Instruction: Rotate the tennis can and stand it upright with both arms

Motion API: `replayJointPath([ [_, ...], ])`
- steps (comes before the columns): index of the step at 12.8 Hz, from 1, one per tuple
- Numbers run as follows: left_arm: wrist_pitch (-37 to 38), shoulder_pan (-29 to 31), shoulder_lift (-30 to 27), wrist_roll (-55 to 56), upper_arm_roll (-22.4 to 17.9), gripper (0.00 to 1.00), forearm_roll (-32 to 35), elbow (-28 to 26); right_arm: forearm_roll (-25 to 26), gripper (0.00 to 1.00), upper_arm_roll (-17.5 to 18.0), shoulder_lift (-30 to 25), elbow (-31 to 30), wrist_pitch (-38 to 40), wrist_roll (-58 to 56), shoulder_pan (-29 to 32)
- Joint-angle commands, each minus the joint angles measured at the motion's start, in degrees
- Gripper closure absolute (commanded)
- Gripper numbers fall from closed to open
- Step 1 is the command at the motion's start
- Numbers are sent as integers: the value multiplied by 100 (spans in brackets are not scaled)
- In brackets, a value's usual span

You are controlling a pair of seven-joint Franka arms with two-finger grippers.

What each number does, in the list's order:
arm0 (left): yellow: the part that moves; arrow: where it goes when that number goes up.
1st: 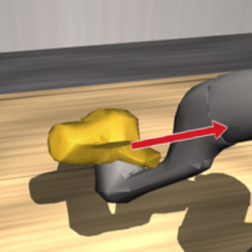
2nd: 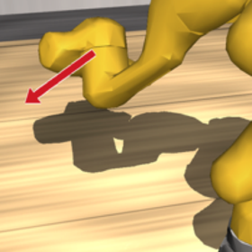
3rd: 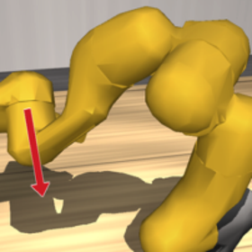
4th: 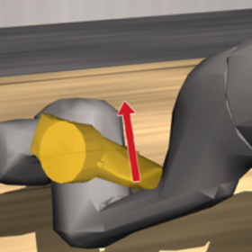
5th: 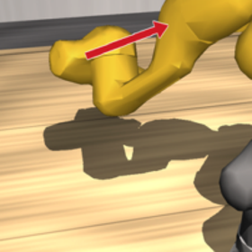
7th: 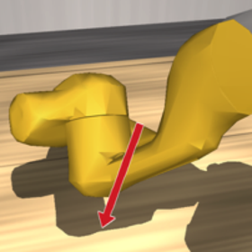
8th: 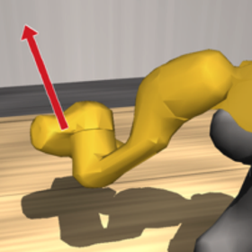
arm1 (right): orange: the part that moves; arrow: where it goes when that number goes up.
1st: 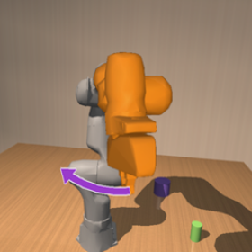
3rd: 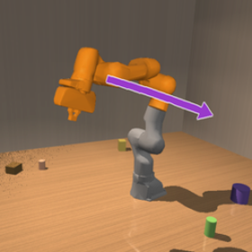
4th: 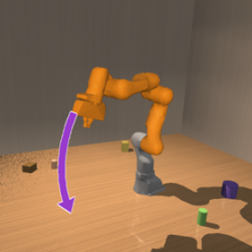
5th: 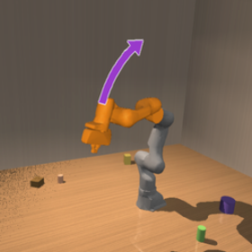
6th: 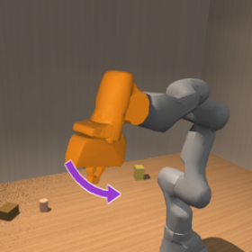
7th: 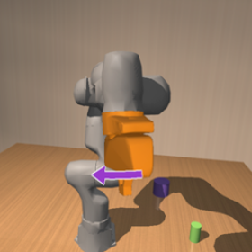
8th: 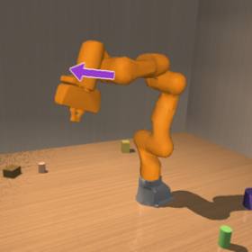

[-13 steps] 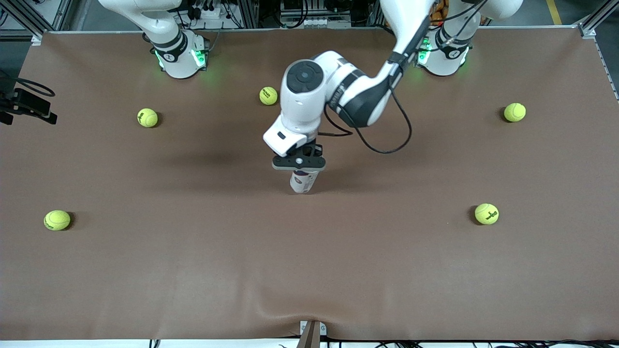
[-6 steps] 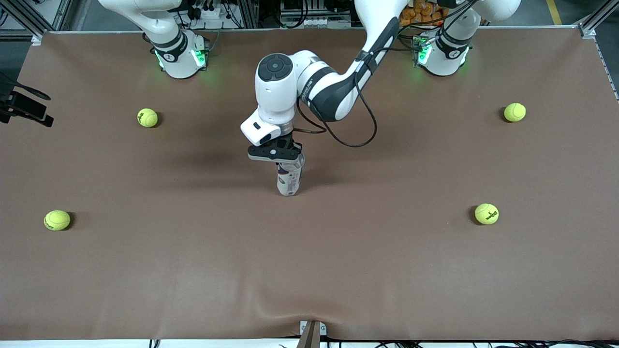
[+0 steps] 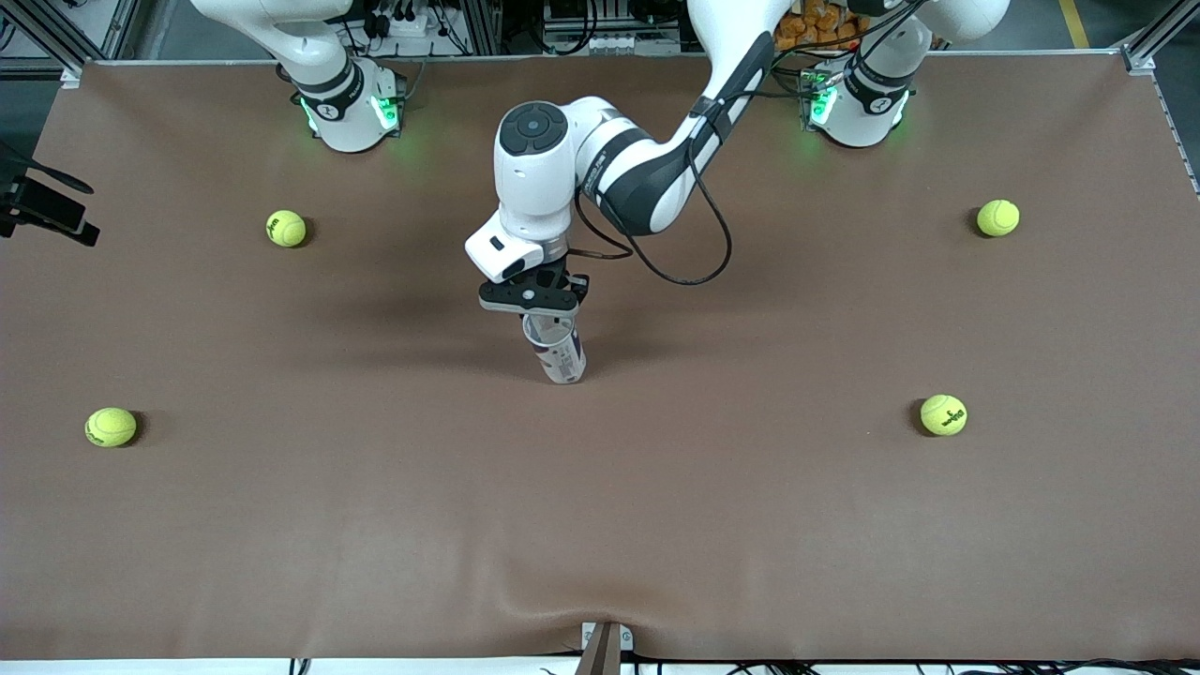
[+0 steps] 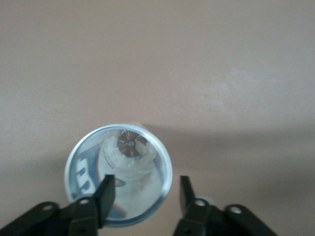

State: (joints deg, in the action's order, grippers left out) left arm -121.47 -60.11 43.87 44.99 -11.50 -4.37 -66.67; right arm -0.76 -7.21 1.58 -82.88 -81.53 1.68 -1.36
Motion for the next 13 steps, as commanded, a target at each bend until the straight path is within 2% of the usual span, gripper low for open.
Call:
replayJointPath([
  [1, 115, -19, -158, 27, -45, 0, 121, 84, -74, 0, 648, -97, -9, 49, 96, 609],
  [4, 527, 104, -746, -104, -255, 0, 121, 49, -30, 0, 713, -88, -9, 49, 96, 559],
  [7, 1098, 577, -1702, -386, -318, 0, 77, -170, 14, 0, 651, -88, -9, 49, 96, 435],
  [10, 2300, 1341, -2294, -403, -335, 0, 173, -189, 6, 0, 397, -88, -9, 49, 96, 225],
  [13, 3214, 2229, -2733, -719, -318, 0, 182, -189, -3, 0, 396, -88, -9, 49, 104, 233],
])
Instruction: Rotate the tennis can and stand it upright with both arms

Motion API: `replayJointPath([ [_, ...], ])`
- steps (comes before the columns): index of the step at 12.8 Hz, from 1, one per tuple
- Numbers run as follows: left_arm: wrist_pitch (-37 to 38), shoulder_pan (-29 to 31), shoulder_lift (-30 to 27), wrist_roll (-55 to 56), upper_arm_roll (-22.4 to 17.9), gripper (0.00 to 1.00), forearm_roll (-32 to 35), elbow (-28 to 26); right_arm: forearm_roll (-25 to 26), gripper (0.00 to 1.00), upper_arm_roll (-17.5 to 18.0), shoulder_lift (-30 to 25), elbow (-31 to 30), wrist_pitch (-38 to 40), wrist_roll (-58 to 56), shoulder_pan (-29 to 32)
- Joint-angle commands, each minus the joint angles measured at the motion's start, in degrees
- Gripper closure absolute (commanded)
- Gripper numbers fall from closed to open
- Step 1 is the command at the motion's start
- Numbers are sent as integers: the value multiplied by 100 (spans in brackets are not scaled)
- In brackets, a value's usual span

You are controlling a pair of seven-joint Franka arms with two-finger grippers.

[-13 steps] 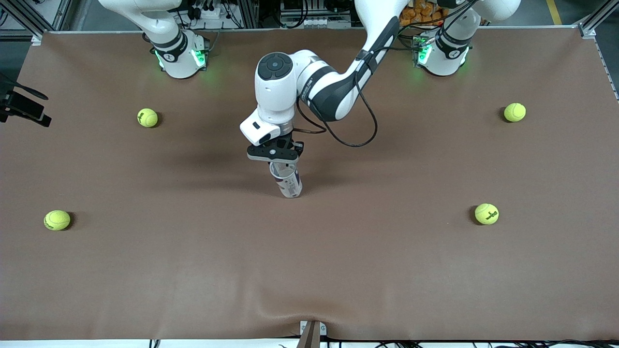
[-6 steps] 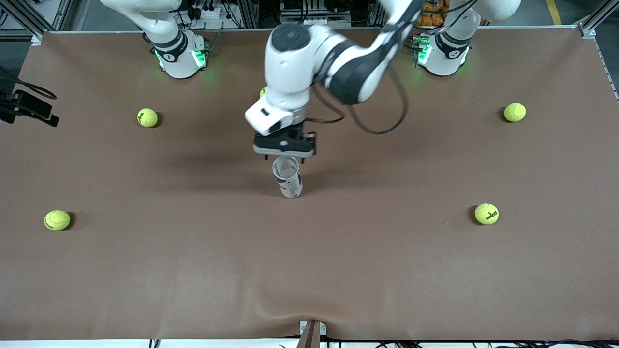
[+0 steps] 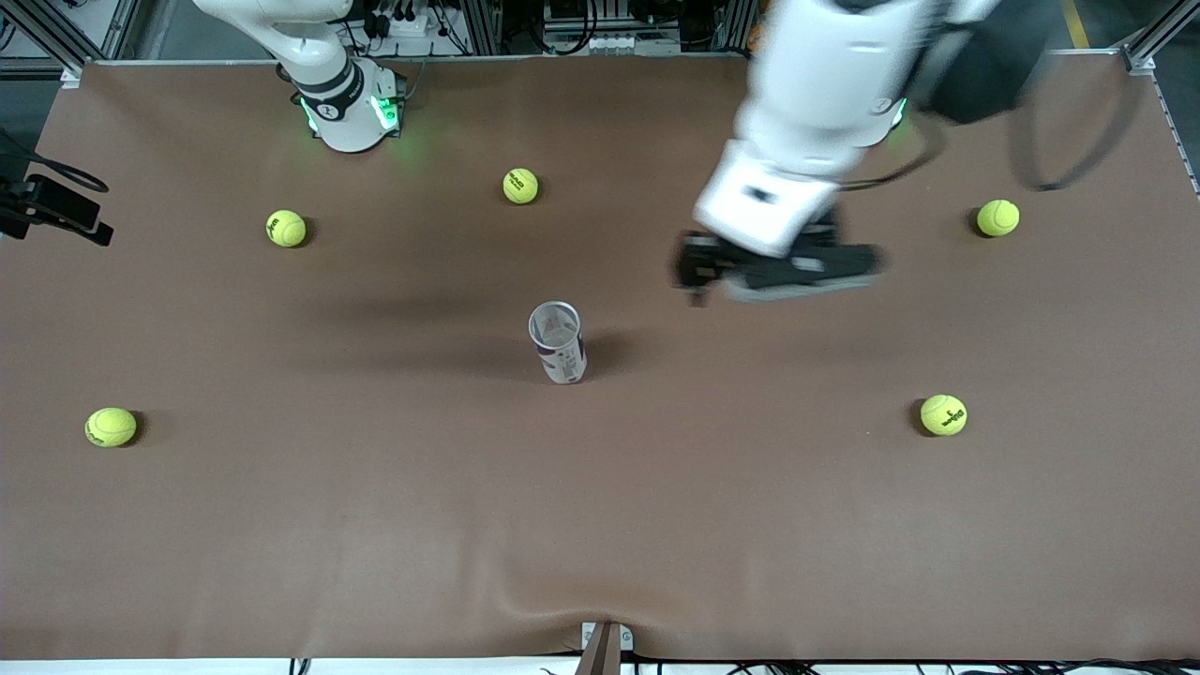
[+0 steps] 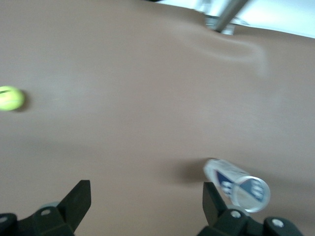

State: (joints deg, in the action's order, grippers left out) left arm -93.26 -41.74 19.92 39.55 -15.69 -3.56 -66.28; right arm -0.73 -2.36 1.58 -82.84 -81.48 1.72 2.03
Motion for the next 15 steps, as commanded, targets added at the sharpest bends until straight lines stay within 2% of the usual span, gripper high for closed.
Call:
replayJointPath([
  [1, 779, 647, -471, -506, 101, 0, 102, -236, -15, 0, -89, -88, -12, 45, 101, -115],
  [4, 1143, 1343, -804, -1456, 101, 0, 110, -524, -24, 0, -98, -88, -12, 45, 101, -115],
  [7, 1135, 1817, -1323, -2211, 118, 0, 478, -1087, -32, 0, -98, -88, -12, 45, 101, -107],
  [10, 1065, 2370, -1622, -2923, 118, 0, 488, -1466, -41, 0, -98, -79, -12, 45, 92, -36],
  [13, 1012, 2714, -1632, -3540, 118, 0, 488, -1476, -24, 0, -89, -79, -4, 45, 92, -28],
  [15, 1012, 2742, -1632, -3621, 127, 0, 453, -1441, -32, 0, -89, -79, -4, 36, 101, -36],
])
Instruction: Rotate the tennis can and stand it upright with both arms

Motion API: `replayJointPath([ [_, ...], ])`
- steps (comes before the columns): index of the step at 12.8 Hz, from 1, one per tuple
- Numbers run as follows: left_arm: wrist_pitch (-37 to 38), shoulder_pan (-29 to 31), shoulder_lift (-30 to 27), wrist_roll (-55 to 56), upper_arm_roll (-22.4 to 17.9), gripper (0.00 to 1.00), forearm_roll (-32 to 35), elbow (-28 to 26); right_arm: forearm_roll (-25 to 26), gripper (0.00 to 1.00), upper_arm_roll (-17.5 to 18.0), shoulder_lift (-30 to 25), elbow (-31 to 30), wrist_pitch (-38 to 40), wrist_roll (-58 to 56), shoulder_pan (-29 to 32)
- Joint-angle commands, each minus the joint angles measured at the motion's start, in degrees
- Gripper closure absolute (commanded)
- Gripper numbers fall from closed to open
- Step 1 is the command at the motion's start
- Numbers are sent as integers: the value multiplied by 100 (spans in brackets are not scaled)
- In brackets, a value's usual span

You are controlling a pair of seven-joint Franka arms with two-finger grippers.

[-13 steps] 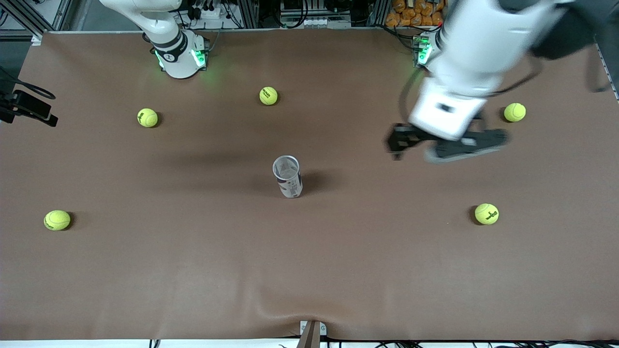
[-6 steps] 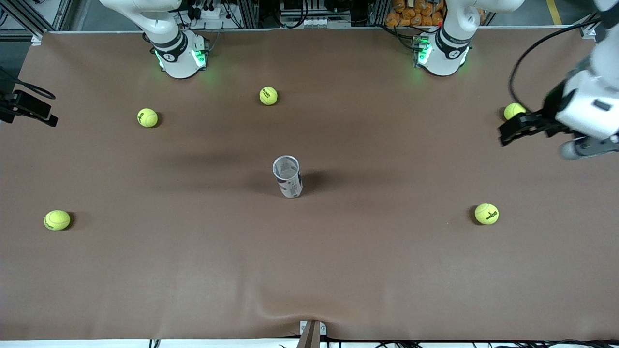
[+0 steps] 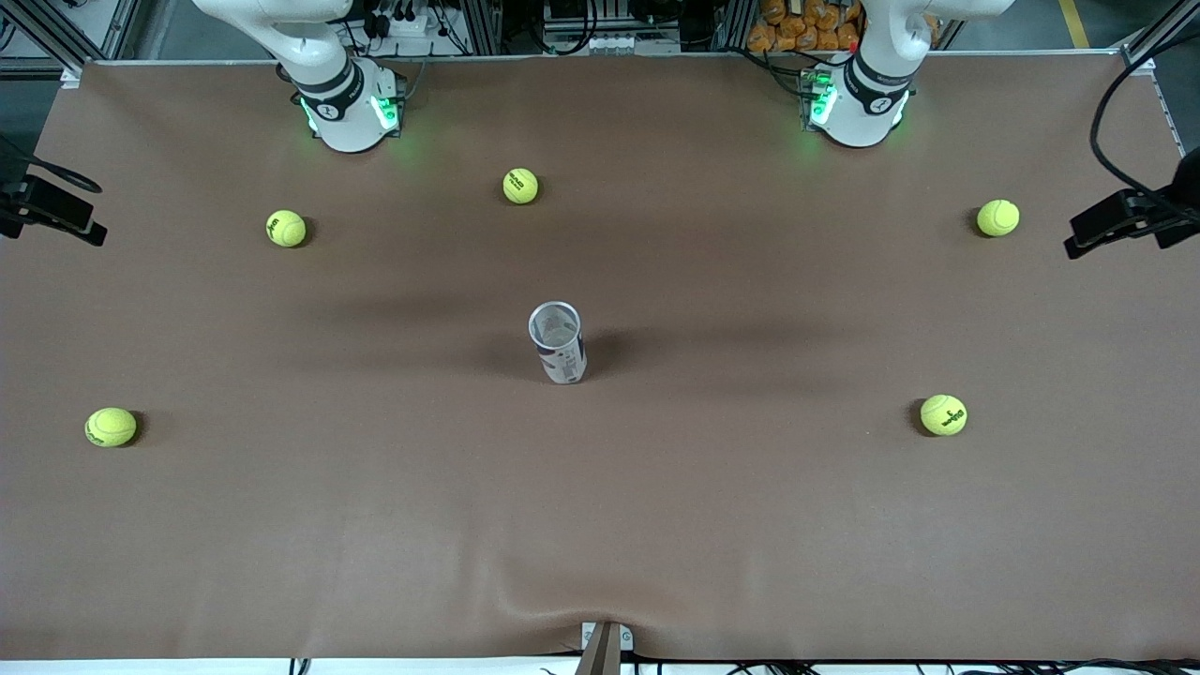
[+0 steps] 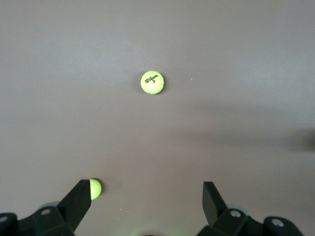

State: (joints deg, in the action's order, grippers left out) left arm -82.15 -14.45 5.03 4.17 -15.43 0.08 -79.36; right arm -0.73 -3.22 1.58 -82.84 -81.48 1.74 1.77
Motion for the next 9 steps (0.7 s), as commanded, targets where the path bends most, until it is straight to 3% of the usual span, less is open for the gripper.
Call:
replayJointPath([
  [1, -91, 4, -160, -74, 110, 0, 62, -132, -24, 0, 6, -79, -4, 27, 99, -10],
  [8, -82, 21, -230, -83, 154, 0, 62, -150, -41, 0, 15, -79, -13, 27, 116, -28],
  [9, -82, 169, -239, -83, 302, 0, 53, -159, -41, 0, 15, -79, -13, 27, 116, -28],
])
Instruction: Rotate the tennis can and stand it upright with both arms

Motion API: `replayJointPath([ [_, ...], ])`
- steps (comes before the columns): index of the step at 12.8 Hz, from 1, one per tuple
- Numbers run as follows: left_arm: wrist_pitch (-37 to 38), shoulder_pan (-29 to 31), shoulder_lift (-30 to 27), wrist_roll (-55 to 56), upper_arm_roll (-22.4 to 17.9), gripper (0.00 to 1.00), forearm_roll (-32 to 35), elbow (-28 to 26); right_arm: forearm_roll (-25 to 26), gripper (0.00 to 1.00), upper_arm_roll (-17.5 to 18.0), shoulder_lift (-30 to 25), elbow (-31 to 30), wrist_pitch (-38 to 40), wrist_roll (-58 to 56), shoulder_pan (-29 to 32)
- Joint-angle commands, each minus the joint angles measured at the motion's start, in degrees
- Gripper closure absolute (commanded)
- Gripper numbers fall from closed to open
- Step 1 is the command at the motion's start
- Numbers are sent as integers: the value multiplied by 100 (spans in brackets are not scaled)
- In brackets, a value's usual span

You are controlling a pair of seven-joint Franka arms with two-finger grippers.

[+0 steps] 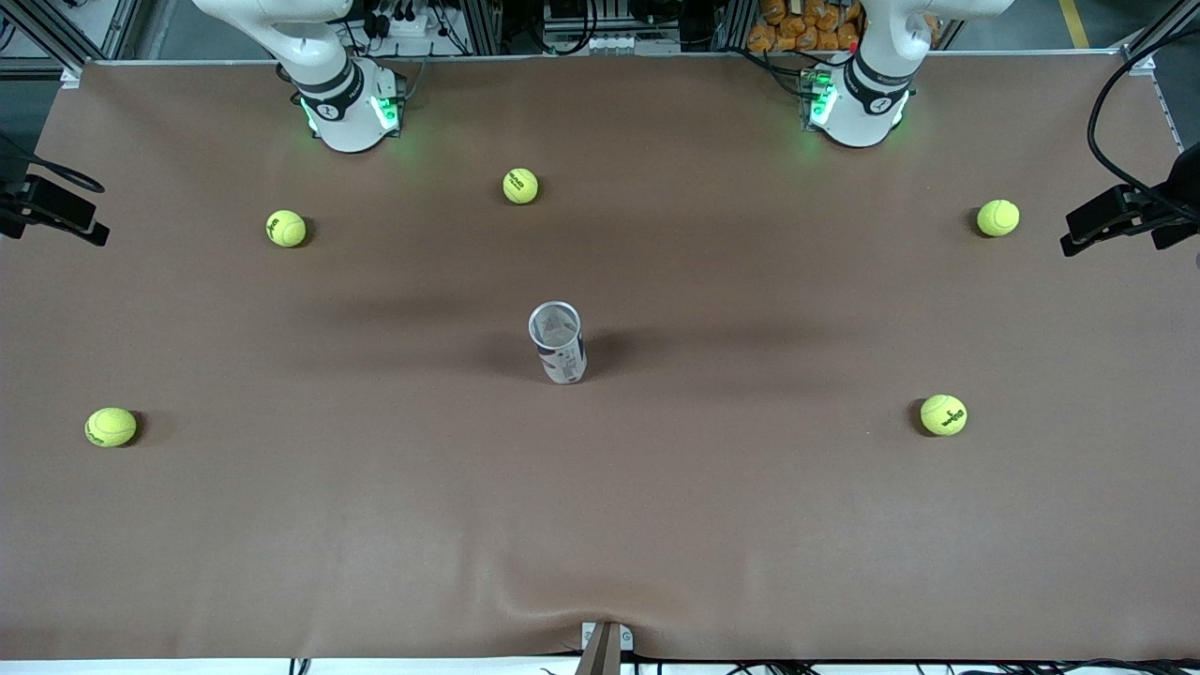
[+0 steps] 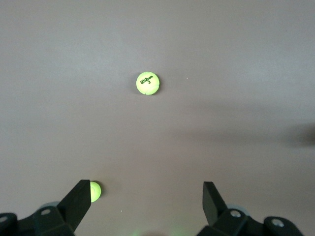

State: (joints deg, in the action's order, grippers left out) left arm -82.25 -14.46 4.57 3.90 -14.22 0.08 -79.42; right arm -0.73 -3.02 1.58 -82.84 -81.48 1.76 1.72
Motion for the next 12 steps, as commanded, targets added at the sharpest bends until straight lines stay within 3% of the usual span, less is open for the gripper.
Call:
replayJointPath([
  [1, -63, 589, -193, -56, 636, 0, 45, -161, -41, 0, -6, -79, -13, 27, 114, -31],
  [2, -63, 1063, -184, -56, 1180, 0, 45, -161, -41, 0, -6, -71, -13, 27, 114, -31],
  [3, -63, 1346, -184, -56, 1472, 0, 53, -161, -41, 0, -6, -70, -13, 27, 114, -31],
  [5, -46, 1507, -237, -56, 1615, 0, 45, -231, -41, 0, -6, -71, -13, 27, 114, -40],
  [8, -46, 2033, -281, -65, 2194, 0, 45, -240, -41, 0, -6, -70, -13, 27, 123, -49],
  [12, 42, 2035, -290, -47, 2310, 0, 45, -205, -41, 0, -6, -70, -22, 36, 123, -40],
])
